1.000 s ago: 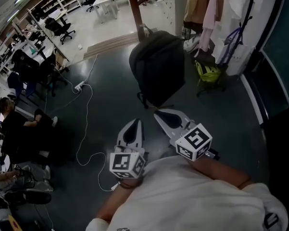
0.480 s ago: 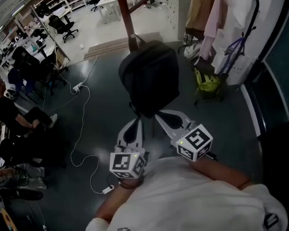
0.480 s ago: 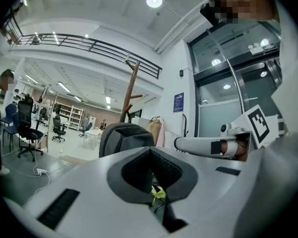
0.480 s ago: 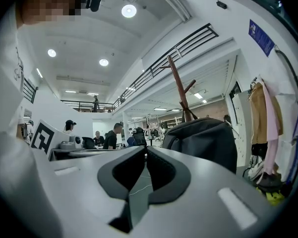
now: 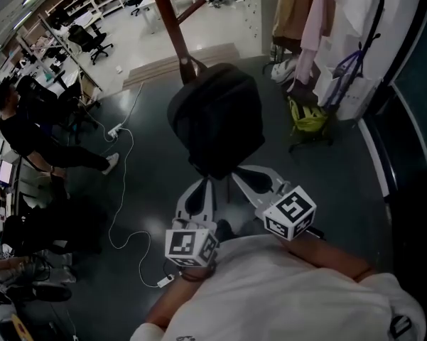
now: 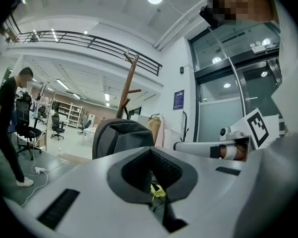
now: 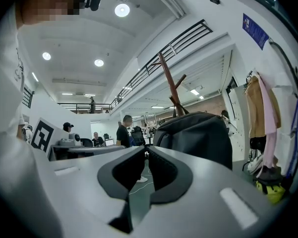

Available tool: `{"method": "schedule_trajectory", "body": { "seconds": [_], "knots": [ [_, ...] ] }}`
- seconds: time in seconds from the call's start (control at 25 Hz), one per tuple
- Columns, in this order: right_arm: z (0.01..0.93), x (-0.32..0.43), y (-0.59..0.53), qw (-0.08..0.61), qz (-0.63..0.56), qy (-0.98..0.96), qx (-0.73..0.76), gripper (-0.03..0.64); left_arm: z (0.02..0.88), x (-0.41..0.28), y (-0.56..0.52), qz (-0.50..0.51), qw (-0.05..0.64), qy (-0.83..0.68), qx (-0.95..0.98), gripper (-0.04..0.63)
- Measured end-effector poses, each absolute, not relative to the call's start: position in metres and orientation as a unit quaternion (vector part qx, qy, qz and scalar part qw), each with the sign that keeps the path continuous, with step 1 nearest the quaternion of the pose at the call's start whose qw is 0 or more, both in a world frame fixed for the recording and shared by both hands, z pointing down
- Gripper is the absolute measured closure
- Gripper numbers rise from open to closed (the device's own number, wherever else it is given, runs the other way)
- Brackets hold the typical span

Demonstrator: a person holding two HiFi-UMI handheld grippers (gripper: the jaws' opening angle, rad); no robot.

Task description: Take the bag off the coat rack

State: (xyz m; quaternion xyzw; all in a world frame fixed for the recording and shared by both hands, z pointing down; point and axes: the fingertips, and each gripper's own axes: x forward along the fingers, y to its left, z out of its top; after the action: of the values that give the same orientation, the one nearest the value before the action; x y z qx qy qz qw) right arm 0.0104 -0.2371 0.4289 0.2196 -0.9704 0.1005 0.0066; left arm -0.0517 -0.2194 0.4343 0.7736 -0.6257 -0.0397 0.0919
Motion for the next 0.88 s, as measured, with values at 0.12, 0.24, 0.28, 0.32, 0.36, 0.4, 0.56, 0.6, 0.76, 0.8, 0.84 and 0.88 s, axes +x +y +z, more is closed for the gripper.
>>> {"method": "schedule_trajectory", "body": {
  "seconds": [0.12,0.24,0.28,0.32,0.36,0.4,0.56,0.6,0.76,0.8,0.84,0.88],
  "knots": [
    [0.43,0.007,-0.25,0.008,0.101,-0.968,0.229,0.612,0.438,-0.056,-0.235,-0.036,0.098,-0.618,0.779,0.594],
    [0.426,0.005,-0.266,0.004,0.1,-0.964,0.245,0.612,0.439,-0.062,-0.251,-0.035,0.104,-0.609,0.786,0.594],
    [0.424,0.004,-0.27,0.003,0.098,-0.963,0.25,0.612,0.438,-0.065,-0.255,-0.034,0.103,-0.606,0.788,0.594],
    [0.423,0.001,-0.275,0.002,0.095,-0.962,0.255,0.612,0.438,-0.069,-0.259,-0.034,0.102,-0.604,0.79,0.594],
    [0.423,-0.002,-0.28,0.001,0.092,-0.961,0.259,0.612,0.438,-0.074,-0.265,-0.034,0.102,-0.602,0.791,0.594],
    [0.423,-0.006,-0.287,0.0,0.091,-0.961,0.263,0.612,0.439,-0.079,-0.272,-0.034,0.104,-0.6,0.793,0.594],
    [0.422,-0.021,-0.315,0.0,0.09,-0.957,0.278,0.612,0.439,-0.097,-0.3,-0.032,0.105,-0.59,0.8,0.594],
    [0.42,-0.024,-0.321,-0.003,0.088,-0.955,0.282,0.612,0.437,-0.102,-0.306,-0.033,0.102,-0.586,0.803,0.594],
    [0.402,-0.043,-0.342,-0.015,0.079,-0.949,0.304,0.612,0.416,-0.123,-0.328,-0.037,0.084,-0.571,0.816,0.594],
    [0.398,-0.049,-0.346,-0.017,0.078,-0.948,0.308,0.612,0.41,-0.128,-0.332,-0.037,0.081,-0.567,0.819,0.594],
    [0.395,-0.053,-0.351,-0.019,0.076,-0.947,0.311,0.611,0.406,-0.132,-0.336,-0.038,0.079,-0.561,0.823,0.594],
    [0.392,-0.058,-0.355,-0.022,0.074,-0.947,0.313,0.611,0.403,-0.136,-0.339,-0.038,0.08,-0.556,0.827,0.594]
  ]
}}
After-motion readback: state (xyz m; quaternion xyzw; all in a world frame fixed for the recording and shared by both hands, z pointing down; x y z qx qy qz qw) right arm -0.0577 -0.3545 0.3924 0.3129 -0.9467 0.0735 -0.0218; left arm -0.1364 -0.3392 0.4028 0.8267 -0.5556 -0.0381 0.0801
